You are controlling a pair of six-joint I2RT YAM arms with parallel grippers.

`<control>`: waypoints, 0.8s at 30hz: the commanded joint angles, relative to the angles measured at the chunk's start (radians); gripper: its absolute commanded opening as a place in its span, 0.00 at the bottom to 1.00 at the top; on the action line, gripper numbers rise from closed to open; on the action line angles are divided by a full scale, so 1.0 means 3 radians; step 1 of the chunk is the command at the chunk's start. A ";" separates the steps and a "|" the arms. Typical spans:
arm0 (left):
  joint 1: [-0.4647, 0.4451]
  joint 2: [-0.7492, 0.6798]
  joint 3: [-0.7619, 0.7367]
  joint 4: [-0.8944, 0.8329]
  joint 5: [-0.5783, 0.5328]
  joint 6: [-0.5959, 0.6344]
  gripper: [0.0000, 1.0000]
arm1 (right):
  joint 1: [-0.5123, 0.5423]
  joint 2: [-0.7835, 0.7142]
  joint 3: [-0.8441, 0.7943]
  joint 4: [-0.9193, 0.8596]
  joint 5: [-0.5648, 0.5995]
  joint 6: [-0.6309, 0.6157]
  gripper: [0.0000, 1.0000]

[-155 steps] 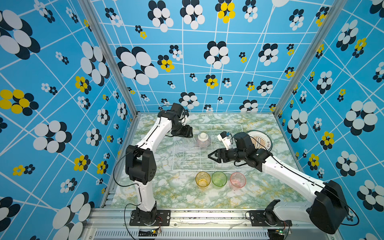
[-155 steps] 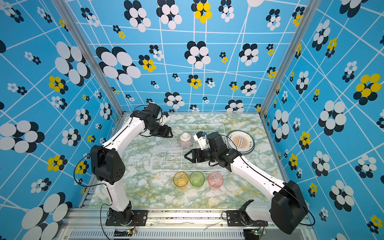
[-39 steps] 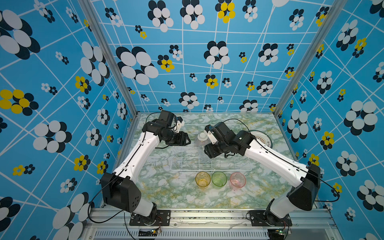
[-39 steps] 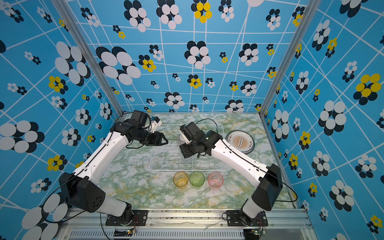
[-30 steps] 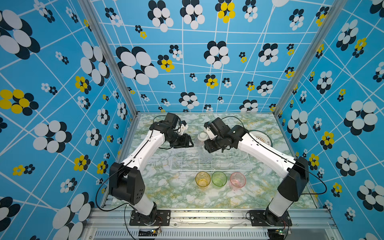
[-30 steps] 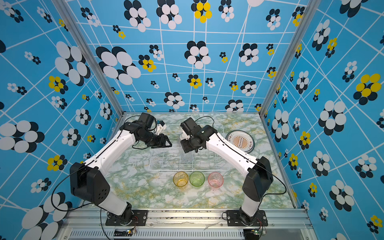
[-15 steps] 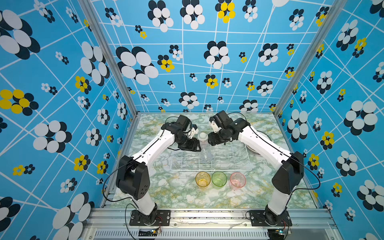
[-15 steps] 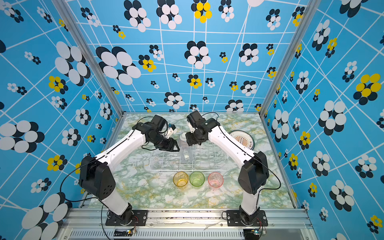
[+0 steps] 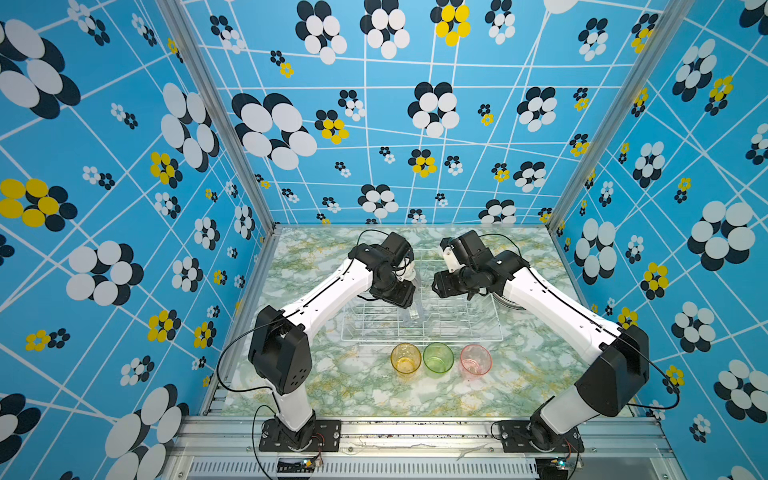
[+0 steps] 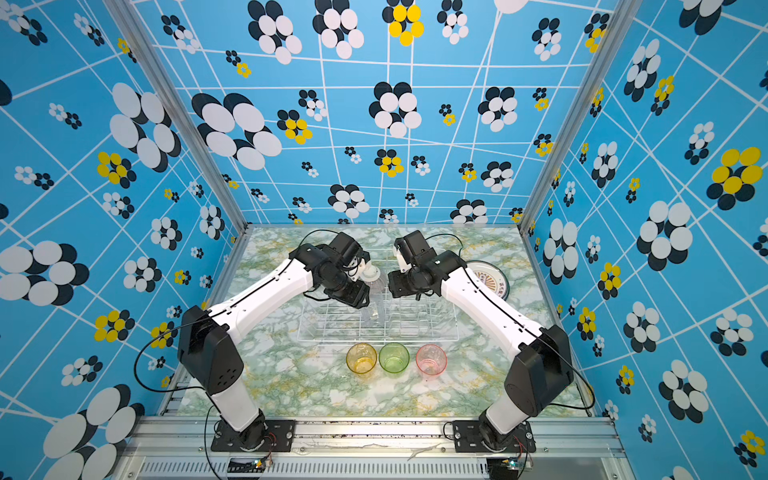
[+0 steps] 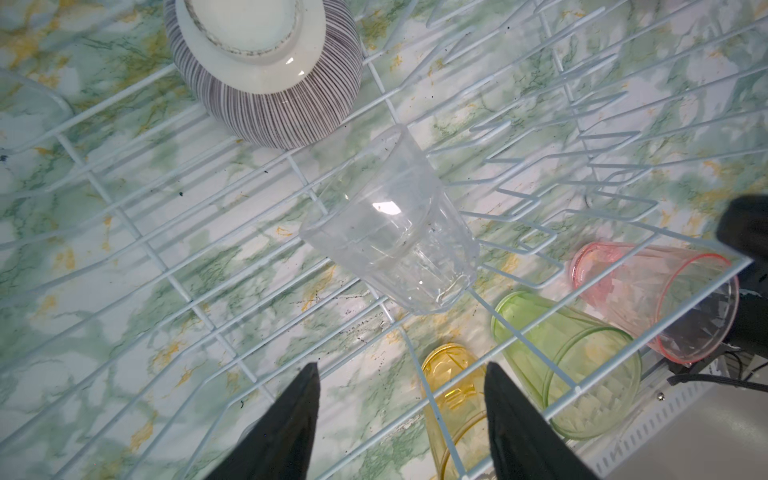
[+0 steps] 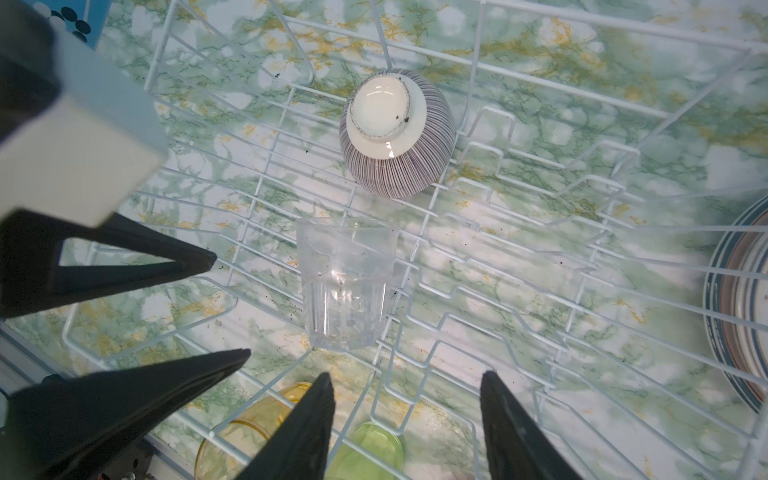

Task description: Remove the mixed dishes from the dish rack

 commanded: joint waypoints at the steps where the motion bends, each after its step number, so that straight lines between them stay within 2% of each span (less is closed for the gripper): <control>1: -0.0262 -0.0029 -0.0014 0.0008 -0.0344 -0.0210 0.65 | -0.0113 -0.0268 -0.0200 0.0197 -0.0039 0.0034 0.59; 7: -0.0517 0.0003 -0.0176 0.0359 -0.0649 -0.0446 0.64 | -0.0333 -0.0538 -0.0480 0.0381 -0.0228 0.0077 0.59; 16: -0.0630 0.0526 0.0186 -0.0085 -0.1003 -0.0365 0.62 | -0.0411 -0.0727 -0.0704 0.0496 -0.0280 0.0051 0.59; 19: -0.0635 0.0643 0.0276 -0.0236 -0.1135 -0.0310 0.58 | -0.0433 -0.0754 -0.0741 0.0521 -0.0288 0.0053 0.59; 24: -0.0632 0.0714 0.0287 -0.0293 -0.1257 -0.0267 0.57 | -0.0457 -0.0764 -0.0789 0.0591 -0.0327 0.0068 0.59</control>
